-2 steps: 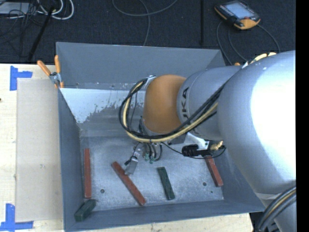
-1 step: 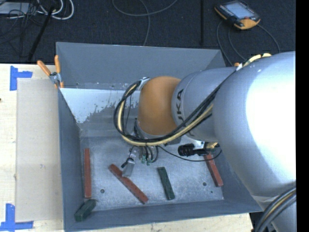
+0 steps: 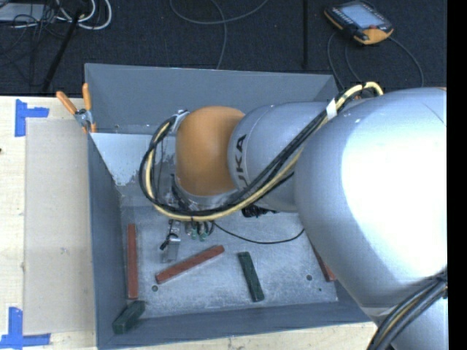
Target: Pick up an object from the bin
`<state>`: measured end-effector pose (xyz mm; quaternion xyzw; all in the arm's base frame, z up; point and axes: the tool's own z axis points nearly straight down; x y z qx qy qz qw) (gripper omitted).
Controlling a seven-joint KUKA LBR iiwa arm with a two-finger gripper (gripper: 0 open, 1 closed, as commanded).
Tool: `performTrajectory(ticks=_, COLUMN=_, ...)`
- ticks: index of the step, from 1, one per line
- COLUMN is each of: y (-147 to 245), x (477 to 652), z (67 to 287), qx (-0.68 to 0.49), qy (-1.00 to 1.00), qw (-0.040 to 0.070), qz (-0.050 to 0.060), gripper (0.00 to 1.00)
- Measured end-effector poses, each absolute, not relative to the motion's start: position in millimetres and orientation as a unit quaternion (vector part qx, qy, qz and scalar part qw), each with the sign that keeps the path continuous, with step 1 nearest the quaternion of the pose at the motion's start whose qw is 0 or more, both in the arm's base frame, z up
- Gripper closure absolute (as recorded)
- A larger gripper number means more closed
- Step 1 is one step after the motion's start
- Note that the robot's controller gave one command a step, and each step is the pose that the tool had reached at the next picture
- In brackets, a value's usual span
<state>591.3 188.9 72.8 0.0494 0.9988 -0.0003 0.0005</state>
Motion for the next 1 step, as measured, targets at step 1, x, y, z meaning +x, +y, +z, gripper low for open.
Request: performTrajectory(ticks=1, y=205.4, x=562.9, z=70.8, qx=0.055, qy=0.998, qw=0.0, qz=0.001, gripper=0.0)
